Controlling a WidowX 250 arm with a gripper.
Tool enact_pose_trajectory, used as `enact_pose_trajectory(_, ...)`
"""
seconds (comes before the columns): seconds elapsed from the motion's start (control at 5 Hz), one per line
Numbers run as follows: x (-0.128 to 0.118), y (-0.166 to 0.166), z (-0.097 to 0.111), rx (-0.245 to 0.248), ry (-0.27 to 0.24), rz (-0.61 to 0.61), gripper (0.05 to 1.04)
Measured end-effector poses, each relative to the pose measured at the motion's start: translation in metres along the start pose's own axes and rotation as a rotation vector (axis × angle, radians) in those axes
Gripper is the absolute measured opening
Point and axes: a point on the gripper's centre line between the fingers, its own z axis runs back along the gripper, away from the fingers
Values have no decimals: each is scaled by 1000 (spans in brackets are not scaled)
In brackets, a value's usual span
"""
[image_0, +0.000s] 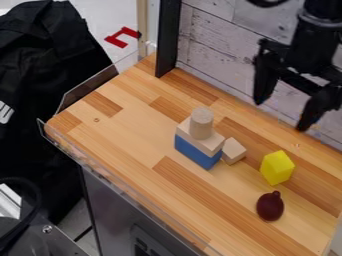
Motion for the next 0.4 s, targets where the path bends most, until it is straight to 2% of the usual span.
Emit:
enact_pose_trajectory(0.2, -8, 21, 1, 18, 21, 87, 1001)
enact_pose_trajectory(0.4, -13, 35, -6, 17, 47, 138, 1001)
